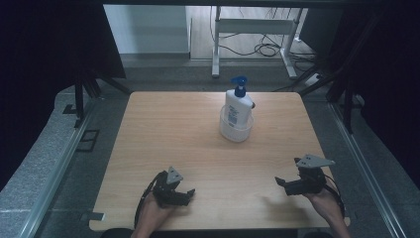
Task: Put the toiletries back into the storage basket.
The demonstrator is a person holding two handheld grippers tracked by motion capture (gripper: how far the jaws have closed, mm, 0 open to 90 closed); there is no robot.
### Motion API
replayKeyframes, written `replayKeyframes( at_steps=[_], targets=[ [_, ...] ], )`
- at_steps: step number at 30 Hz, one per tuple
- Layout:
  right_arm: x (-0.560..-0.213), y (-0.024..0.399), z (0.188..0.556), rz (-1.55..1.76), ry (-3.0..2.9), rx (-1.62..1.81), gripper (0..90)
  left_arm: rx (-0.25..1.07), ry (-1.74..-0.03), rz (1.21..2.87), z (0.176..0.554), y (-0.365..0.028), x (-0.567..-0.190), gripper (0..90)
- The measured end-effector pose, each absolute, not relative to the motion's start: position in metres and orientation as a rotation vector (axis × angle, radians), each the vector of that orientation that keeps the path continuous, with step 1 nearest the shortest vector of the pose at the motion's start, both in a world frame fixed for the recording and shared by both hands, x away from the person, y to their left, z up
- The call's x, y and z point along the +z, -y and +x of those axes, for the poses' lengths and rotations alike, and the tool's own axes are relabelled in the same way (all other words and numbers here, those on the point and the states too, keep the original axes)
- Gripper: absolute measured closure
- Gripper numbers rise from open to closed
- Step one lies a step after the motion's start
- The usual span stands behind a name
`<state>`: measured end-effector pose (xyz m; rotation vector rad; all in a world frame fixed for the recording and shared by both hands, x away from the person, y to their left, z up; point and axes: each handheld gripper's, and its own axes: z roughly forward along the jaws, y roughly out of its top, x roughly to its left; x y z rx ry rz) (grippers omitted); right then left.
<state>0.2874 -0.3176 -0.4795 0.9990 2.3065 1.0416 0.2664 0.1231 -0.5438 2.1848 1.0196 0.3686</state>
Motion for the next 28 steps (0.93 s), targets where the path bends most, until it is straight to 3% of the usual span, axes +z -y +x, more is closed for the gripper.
replayKeyframes(
  at_steps=[20, 28],
  targets=[
    [-0.540, 0.308, 0.287, 1.016, -2.436, 0.967, 0.0, 0.375, -1.027, 2.182, 0.265, -0.124, -0.544, 12.2],
    [-0.543, 0.309, 0.287, 1.039, -2.451, 0.998, 0.0, 0.375, -1.028, 2.182, 0.265, -0.124, -0.544, 12.1]
  ],
)
